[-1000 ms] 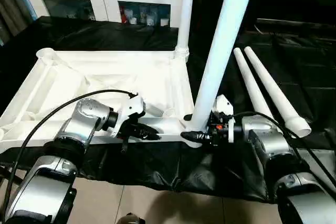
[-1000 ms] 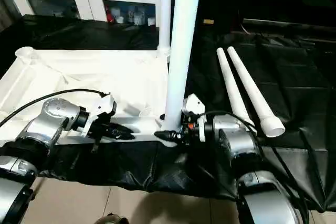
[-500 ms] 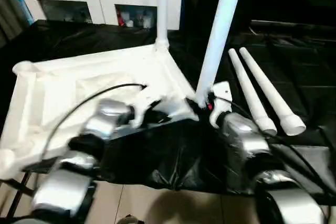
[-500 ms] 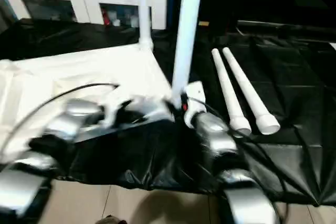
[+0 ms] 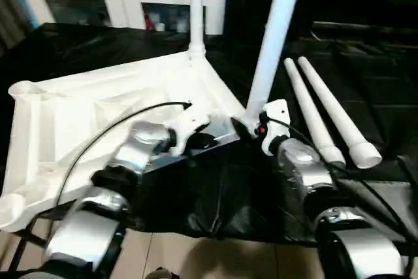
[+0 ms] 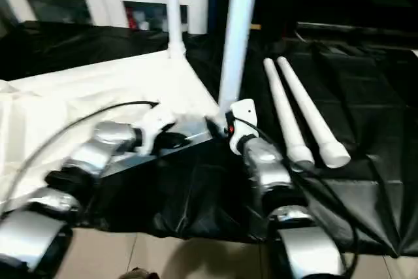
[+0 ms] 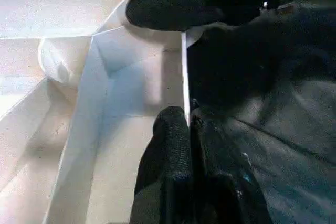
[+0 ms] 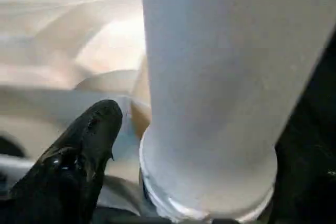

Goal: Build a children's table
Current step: Rotate leg to tighten

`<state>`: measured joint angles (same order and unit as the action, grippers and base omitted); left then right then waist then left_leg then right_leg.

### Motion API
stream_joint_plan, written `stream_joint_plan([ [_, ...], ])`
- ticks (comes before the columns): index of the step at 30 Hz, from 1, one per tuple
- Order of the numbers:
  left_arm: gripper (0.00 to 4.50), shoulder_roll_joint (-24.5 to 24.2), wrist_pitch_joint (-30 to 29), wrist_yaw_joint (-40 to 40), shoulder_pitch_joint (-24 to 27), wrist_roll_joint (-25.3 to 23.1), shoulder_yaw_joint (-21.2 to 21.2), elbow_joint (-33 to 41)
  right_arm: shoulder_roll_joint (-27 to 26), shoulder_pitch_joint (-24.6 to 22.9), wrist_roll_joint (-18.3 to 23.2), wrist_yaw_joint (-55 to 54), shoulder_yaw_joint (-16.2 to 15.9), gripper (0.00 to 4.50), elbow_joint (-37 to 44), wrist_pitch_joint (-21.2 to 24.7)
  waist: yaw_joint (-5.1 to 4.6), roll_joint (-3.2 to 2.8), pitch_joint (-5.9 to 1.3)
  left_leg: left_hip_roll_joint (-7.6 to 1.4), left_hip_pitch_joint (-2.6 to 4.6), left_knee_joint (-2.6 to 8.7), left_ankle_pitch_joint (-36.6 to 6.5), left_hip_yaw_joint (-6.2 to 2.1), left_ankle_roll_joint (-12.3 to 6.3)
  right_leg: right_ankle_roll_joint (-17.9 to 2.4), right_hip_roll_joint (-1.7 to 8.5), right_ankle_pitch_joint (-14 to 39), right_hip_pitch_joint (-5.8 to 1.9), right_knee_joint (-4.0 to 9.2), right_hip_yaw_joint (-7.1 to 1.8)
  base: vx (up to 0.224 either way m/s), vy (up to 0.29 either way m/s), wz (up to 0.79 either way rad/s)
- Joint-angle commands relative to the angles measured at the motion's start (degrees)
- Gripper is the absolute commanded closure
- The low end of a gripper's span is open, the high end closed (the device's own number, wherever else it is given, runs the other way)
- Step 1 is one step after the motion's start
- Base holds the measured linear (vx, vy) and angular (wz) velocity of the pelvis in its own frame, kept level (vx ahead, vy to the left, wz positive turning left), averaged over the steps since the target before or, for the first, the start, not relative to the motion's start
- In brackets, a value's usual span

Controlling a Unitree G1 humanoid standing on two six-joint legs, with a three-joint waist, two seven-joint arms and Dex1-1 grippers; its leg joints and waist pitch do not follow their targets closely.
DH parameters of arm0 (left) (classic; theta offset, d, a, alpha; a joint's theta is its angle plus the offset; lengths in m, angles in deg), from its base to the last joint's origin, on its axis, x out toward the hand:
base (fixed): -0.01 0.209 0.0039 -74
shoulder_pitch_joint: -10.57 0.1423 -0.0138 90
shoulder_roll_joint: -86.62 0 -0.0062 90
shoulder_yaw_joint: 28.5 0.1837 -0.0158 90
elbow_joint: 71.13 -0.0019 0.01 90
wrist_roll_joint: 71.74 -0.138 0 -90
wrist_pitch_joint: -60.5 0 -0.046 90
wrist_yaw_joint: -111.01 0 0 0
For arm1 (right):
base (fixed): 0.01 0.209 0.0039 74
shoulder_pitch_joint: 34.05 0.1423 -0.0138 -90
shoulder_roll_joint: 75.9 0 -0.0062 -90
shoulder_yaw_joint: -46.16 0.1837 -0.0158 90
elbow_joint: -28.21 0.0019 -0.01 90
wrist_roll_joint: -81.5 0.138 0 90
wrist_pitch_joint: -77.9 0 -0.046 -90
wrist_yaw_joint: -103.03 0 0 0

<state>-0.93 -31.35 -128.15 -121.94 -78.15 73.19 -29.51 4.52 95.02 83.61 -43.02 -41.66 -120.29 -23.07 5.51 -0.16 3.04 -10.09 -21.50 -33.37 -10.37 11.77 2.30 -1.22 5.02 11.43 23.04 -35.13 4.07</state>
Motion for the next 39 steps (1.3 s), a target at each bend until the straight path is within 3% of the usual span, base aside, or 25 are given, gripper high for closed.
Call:
stream_joint_plan([
  [1,4.5,0.13,1.92,-5.36,1.26,1.11,2.03,1.35,-0.04,0.38,-0.27,10.0,-4.13,0.38,1.73,-1.46,0.33,0.24,-4.01,-3.63,0.57,3.16,-6.18,-1.49,-6.95,-15.69,4.35,-0.75,-3.23,3.0,-2.65,0.0,0.0,0.0],
  [4,4.5,-2.11,2.97,-10.14,1.7,1.98,2.06,1.54,2.64,-0.16,0.55,20.06,-5.8,0.38,3.18,-1.19,0.47,0.23,-3.98,-3.78,0.61,3.09,-7.15,-1.51,-7.33,-16.08,4.42,-0.07,-3.21,2.96,-2.63,0.0,0.0,0.0],
  [8,4.5,-4.39,4.0,-13.92,1.59,2.27,2.44,1.08,4.66,-0.4,1.28,29.25,-7.1,0.38,4.32,-0.37,0.52,0.31,-3.73,-4.0,0.87,3.37,-10.15,-1.55,-5.73,-15.99,4.51,5.06,-2.88,3.4,-2.73,0.0,0.0,0.0],
  [9,4.5,-4.57,4.13,-14.12,1.56,2.21,2.48,0.98,4.78,-0.44,1.34,29.86,-7.21,0.7,4.47,-0.29,0.51,0.29,-3.71,-4.03,0.83,3.39,-10.16,-1.57,-5.52,-15.87,4.56,5.36,-2.87,3.4,-2.75,0.0,0.0,0.0],
  [11,4.5,-5.46,4.59,-15.38,1.47,2.06,2.63,0.56,5.26,-0.61,1.96,32.78,-7.61,0.7,5.12,0.6,0.56,0.46,-3.73,-4.06,0.89,3.45,-9.72,-1.58,-5.09,-15.88,4.57,5.6,-2.86,3.35,-2.79,0.0,0.0,0.0],
  [17,4.5,-7.91,5.53,-19.72,1.36,2.28,2.88,0.15,6.4,-2.07,3.21,41.81,-9.98,1.14,8.67,4.5,0.97,0.43,-3.92,-4.01,0.87,3.19,-7.42,-1.51,-6.48,-16.32,4.56,2.32,-2.82,2.94,-2.77,0.0,0.0,0.0],
  [19,4.5,-8.27,5.63,-20.35,1.31,2.27,3.04,-0.04,6.63,-2.48,2.95,43.09,-10.64,1.49,9.33,4.91,1.11,0.38,-3.81,-4.06,0.9,3.3,-8.4,-1.55,-5.87,-16.19,4.66,3.81,-2.74,3.14,-2.77,0.0,0.0,0.0],
  [23,4.5,-8.49,5.79,-20.74,1.28,2.19,3.13,-0.26,6.32,-3.32,2.64,43.66,-10.79,1.65,9.92,5.24,1.16,0.37,-3.82,-4.11,1.01,3.44,-9.16,-1.59,-4.75,-15.84,4.69,5.21,-2.73,3.23,-2.81,0.0,0.0,0.0],
  [28,4.5,-5.89,3.61,-15.1,0.35,1.63,2.46,-1.45,3.69,-5.74,3.61,36.27,-9.15,1.77,11.46,7.81,1.22,0.39,-3.71,-4.07,1.04,3.49,-9.0,-1.56,-4.59,-15.67,4.65,5.17,-2.66,3.31,-2.83,0.0,0.0,0.0],
  [29,4.5,-5.4,3.07,-13.8,0.17,1.41,2.44,-1.61,3.15,-6.0,3.47,34.26,-8.69,1.77,11.28,7.6,1.21,0.48,-3.38,-4.19,1.19,3.82,-10.89,-1.62,-3.64,-15.17,4.79,8.3,-2.47,3.69,-2.89,0.0,0.0,0.0],
  [31,4.5,-3.28,1.09,-8.38,-0.83,0.47,2.22,-2.8,1.0,-6.12,2.74,25.11,-6.5,1.78,9.41,7.41,0.91,0.54,-2.85,-4.1,1.8,4.39,-17.06,-1.94,-0.55,-12.64,5.13,19.86,-2.2,4.97,-3.06,0.0,0.0,0.0],
  [34,4.5,0.28,-1.34,-2.69,-1.72,0.31,1.62,-3.05,-2.03,-5.37,2.31,11.27,-3.03,1.78,5.88,6.82,0.33,0.6,-2.43,-3.9,2.58,4.72,-22.18,-2.71,1.84,-9.08,5.63,31.01,-1.77,6.32,-3.06,0.0,0.0,0.0],
  [36,4.5,2.65,-2.78,0.96,-2.28,-0.02,1.48,-3.11,-4.01,-4.25,2.94,1.58,-0.28,1.78,3.4,7.97,0.02,0.57,-2.33,-3.91,2.71,4.94,-23.47,-2.88,2.22,-8.13,5.54,32.69,-1.58,6.57,-3.03,0.0,0.0,0.0],
  [37,4.5,3.15,-2.91,2.02,-2.42,-0.22,1.46,-3.17,-4.4,-4.17,2.97,-0.1,0.1,1.78,3.2,7.97,-0.15,0.25,-2.59,-3.84,2.76,5.05,-23.94,-3.04,2.57,-7.88,5.39,31.24,-1.58,6.53,-3.0,0.0,0.0,0.0],
  [39,4.5,4.44,-3.49,4.19,-2.86,-0.44,1.34,-3.53,-5.27,-3.81,2.31,-5.78,0.69,1.78,2.39,8.32,-0.36,0.27,-2.72,-3.77,2.64,5.16,-23.67,-2.84,2.38,-8.41,5.1,27.52,-1.56,6.37,-3.16,0.0,0.0,0.0],
])
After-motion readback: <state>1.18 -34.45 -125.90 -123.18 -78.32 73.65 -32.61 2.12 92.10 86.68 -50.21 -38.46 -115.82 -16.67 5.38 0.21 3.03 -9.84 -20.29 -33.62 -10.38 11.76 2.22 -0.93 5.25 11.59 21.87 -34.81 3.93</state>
